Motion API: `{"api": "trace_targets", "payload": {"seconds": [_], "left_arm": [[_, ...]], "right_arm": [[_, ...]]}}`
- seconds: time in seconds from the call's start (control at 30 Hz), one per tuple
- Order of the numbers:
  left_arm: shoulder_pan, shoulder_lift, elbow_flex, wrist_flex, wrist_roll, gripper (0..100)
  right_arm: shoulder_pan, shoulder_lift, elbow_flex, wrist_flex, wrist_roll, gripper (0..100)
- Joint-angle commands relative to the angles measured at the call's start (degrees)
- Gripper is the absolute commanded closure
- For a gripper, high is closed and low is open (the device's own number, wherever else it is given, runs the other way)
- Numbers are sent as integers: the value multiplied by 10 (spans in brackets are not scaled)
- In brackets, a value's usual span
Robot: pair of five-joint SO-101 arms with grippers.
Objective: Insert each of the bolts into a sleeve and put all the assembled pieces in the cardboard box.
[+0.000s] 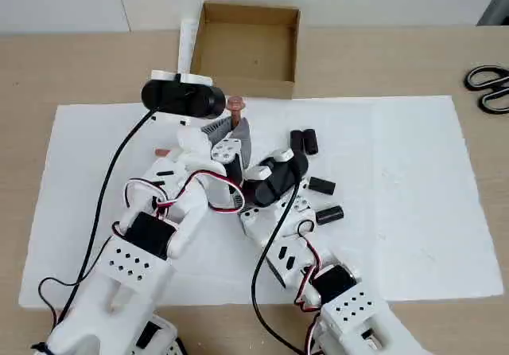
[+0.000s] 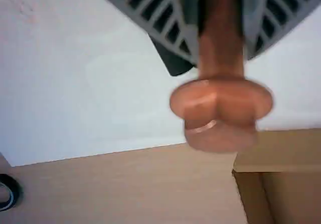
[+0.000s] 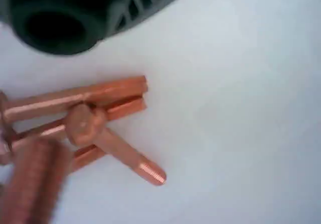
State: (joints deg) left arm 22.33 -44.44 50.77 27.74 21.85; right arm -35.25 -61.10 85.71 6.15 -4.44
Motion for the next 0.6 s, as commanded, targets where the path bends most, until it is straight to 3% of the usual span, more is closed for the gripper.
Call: {"api": "trace_targets", "payload": {"seconds": [0.0,0.57], "left_arm": [[-4,-17,-3,-20,-11,994],[-37,-79,-6,-18,-11,994]], "right_arm": [[-2,-11,-6,-8,-4,992],[39,-106,11,-7,-2,995]]}}
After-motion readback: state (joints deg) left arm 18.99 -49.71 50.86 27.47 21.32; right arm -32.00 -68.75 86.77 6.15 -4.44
